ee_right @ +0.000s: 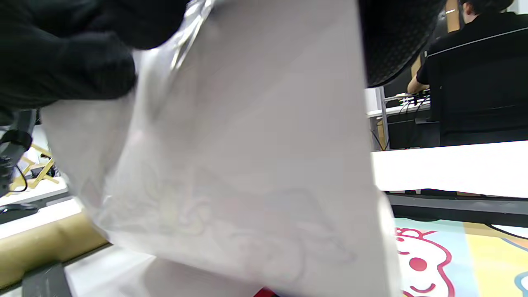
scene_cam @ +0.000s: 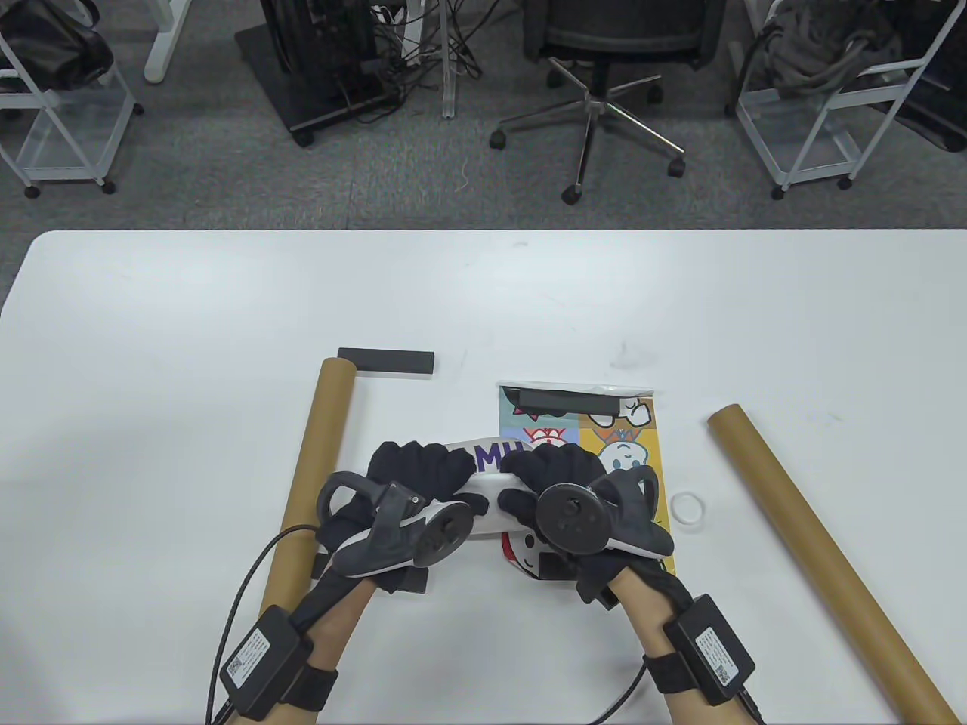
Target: Roll up posters and store in mailing tubes
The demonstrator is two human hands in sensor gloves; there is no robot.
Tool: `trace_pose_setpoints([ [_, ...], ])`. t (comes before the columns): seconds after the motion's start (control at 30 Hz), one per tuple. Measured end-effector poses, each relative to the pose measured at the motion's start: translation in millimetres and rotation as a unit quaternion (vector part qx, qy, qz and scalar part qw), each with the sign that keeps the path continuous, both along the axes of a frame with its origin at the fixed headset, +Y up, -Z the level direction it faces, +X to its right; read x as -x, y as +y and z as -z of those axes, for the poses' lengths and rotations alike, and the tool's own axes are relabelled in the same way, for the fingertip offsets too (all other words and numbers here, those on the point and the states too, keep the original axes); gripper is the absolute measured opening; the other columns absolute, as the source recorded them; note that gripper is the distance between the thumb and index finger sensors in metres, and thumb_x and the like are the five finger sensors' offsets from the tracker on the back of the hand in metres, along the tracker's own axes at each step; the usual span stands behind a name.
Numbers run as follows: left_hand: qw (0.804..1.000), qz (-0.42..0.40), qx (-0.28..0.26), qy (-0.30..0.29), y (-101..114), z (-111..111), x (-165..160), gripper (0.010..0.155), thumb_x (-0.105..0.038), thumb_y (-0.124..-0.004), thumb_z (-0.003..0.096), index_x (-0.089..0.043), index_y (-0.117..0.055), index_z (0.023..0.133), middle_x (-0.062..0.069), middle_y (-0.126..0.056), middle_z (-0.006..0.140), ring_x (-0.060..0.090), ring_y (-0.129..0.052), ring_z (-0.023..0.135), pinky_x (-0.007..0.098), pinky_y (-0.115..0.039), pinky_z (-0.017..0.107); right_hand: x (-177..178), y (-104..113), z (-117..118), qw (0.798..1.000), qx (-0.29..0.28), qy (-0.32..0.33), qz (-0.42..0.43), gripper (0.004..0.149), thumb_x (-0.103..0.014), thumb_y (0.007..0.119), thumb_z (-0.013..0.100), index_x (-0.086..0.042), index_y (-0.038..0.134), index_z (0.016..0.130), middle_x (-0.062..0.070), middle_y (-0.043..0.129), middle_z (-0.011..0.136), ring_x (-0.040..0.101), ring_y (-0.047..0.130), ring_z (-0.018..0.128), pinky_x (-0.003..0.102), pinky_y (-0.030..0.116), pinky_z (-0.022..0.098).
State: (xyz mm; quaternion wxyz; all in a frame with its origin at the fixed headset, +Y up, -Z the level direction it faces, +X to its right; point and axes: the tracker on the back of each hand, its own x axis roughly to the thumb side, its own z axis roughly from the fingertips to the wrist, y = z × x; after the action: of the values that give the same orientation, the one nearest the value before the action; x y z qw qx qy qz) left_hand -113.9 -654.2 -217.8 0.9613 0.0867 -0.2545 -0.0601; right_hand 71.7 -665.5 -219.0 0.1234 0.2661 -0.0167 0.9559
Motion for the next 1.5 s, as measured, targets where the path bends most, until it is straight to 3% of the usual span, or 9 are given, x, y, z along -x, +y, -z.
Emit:
trace_pose_setpoints([
  [0.13,1.0,0.024,0.0,-0.005,-2.0,-1.0,-4.2,0.037,-0.063,-0.077,0.041,-0.033,-0.081,0.062,-0.011,-0.093,0.052,0.017,-0.092,0.042,0.047,-0.083,0.064,6.4,0.6,-2.7,0.999,-0.035,-0.013,-0.033,0.048,-0.044,0.074,0.047,-0.023,0.067,0.09,-0.001,0.085,0.061,0.025,0.087,0.045,0.064,0.072,0.063],
  [0.23,0.999,0.047,-0.006,-0.004,-5.1,-3.0,-6.2,0.029,-0.058,-0.077,0.0453,-0.035,-0.083,0.061,-0.011,-0.095,0.054,0.017,-0.095,0.046,0.048,-0.083,0.067,7.3,-0.6,-2.9,0.999,-0.032,-0.008,-0.033,0.041,-0.042,0.074,0.048,-0.024,0.075,0.085,-0.001,0.088,0.058,0.025,0.089,0.042,0.063,0.074,0.061],
  [0.43,0.998,0.055,-0.004,-0.002,-6.2,-4.3,-5.6,0.036,-0.058,-0.069,0.0501,-0.037,-0.087,0.074,-0.009,-0.101,0.074,0.02,-0.102,0.063,0.05,-0.079,0.073,6.1,-6.6,-3.2,0.999,-0.018,-0.011,-0.04,0.039,-0.041,0.072,0.049,-0.024,0.08,0.084,0.004,0.091,0.073,0.033,0.093,0.059,0.067,0.07,0.064],
  [0.53,0.999,0.048,0.006,0.0,-8.0,-5.0,-6.5,0.044,-0.055,-0.065,0.0519,-0.038,-0.083,0.089,-0.004,-0.088,0.094,0.024,-0.092,0.078,0.053,-0.073,0.077,6.2,-7.8,-3.1,0.998,-0.024,-0.024,-0.05,0.04,-0.041,0.071,0.049,-0.023,0.082,0.084,0.014,0.078,0.089,0.039,0.083,0.069,0.07,0.063,0.066],
  [0.6,0.999,0.035,0.015,0.002,-8.0,-5.0,-6.0,0.049,-0.053,-0.064,0.0528,-0.036,-0.08,0.097,-0.001,-0.081,0.098,0.025,-0.087,0.079,0.055,-0.07,0.078,6.9,-7.5,-3.4,0.998,-0.034,-0.028,-0.05,0.041,-0.04,0.071,0.048,-0.022,0.082,0.083,0.013,0.078,0.085,0.037,0.083,0.065,0.069,0.064,0.065],
  [0.9,1.0,-0.017,-0.014,-0.01,-8.7,-4.7,-1.0,0.06,-0.05,-0.072,0.0482,-0.038,-0.066,0.107,-0.01,-0.095,0.078,0.016,-0.098,0.058,0.045,-0.083,0.07,7.1,-10.9,-2.4,0.997,-0.05,-0.034,-0.055,0.049,-0.04,0.075,0.044,-0.017,0.079,0.087,0.003,0.09,0.067,0.027,0.093,0.05,0.06,0.075,0.061],
  [1.07,0.999,-0.03,-0.039,-0.014,-7.8,-4.8,0.8,0.05,-0.051,-0.075,0.0458,-0.038,-0.08,0.094,-0.013,-0.1,0.073,0.013,-0.103,0.057,0.043,-0.085,0.069,5.7,-8.4,-4.0,0.995,-0.083,-0.036,-0.049,0.055,-0.041,0.08,0.039,-0.018,0.077,0.089,-0.002,0.097,0.066,0.024,0.101,0.051,0.055,0.079,0.06],
  [1.33,1.0,0.001,-0.002,0.003,-12.4,-1.1,-1.9,0.049,-0.049,-0.065,0.0509,-0.035,-0.074,0.097,-0.011,-0.095,0.073,0.015,-0.096,0.054,0.046,-0.081,0.07,8.6,-11.0,-2.6,0.997,-0.031,-0.028,-0.067,0.048,-0.032,0.067,0.051,-0.015,0.068,0.095,0.004,0.089,0.074,0.028,0.094,0.055,0.062,0.072,0.063],
  [1.5,0.999,0.035,-0.01,0.016,-18.1,2.1,-3.6,0.046,-0.055,-0.081,0.043,-0.036,-0.075,0.084,-0.014,-0.092,0.067,0.014,-0.094,0.051,0.046,-0.082,0.07,8.3,-10.4,-1.1,0.996,-0.001,-0.034,-0.08,0.055,-0.045,0.069,0.05,-0.016,0.063,0.097,0.004,0.083,0.074,0.031,0.086,0.055,0.066,0.066,0.066],
])
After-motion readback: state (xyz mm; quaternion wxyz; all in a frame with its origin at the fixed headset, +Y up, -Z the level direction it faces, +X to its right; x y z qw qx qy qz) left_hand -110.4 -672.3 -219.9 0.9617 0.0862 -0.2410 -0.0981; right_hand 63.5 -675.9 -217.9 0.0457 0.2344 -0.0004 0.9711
